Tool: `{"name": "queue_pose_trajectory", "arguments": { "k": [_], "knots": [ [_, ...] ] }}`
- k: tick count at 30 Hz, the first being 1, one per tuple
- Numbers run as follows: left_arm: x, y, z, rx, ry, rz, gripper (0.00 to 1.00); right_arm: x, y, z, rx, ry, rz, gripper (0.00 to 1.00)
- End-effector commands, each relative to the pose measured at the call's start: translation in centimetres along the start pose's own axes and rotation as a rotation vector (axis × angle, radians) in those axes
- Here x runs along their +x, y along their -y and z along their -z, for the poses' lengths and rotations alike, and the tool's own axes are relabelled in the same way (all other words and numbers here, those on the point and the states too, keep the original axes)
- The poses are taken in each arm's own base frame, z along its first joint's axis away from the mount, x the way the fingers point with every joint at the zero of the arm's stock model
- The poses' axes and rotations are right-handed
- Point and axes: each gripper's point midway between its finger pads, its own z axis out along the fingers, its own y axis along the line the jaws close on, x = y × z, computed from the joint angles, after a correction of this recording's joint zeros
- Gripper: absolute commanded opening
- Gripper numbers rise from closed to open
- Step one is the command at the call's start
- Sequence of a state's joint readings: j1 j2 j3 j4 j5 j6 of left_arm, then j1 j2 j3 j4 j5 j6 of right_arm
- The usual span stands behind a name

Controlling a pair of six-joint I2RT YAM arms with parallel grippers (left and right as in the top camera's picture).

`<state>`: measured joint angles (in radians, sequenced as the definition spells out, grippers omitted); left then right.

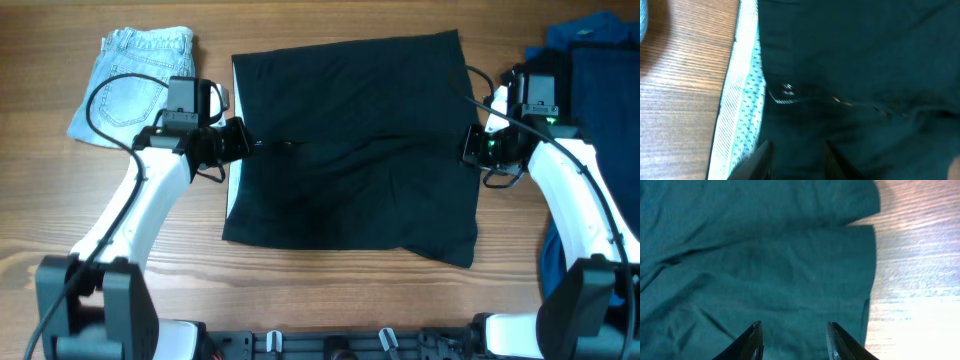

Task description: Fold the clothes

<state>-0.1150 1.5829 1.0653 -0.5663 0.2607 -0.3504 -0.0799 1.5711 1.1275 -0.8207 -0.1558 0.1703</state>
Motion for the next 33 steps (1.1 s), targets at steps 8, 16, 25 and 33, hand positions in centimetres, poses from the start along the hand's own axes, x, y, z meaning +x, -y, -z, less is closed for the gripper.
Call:
{"name": "queue_pose_trajectory", "arguments": {
  "k": [8,16,25,33],
  "knots": [
    [-0.4,-2.3,-8.3,0.001,-0.05,0.022,0.4,0.0,0.9,-2.0,0.044,-0.04,0.0,0.41],
    [-3.3,-3.7,-4.9,0.091,-0.018,0.126,0.29,0.0,1.0,-2.0,0.045,-0.041,0.001,0.42],
    [1.4,-1.3,-5.0,0.164,-0.214,0.146,0.46,0.0,0.9,-2.0,0.044,-0.04,0.0,0.42],
    [5.2,-1.0,-5.4,0.113,-0.352,0.156,0.37,0.1,1.0,-2.0,0.046,-0.045,0.004,0.43]
  ]
}}
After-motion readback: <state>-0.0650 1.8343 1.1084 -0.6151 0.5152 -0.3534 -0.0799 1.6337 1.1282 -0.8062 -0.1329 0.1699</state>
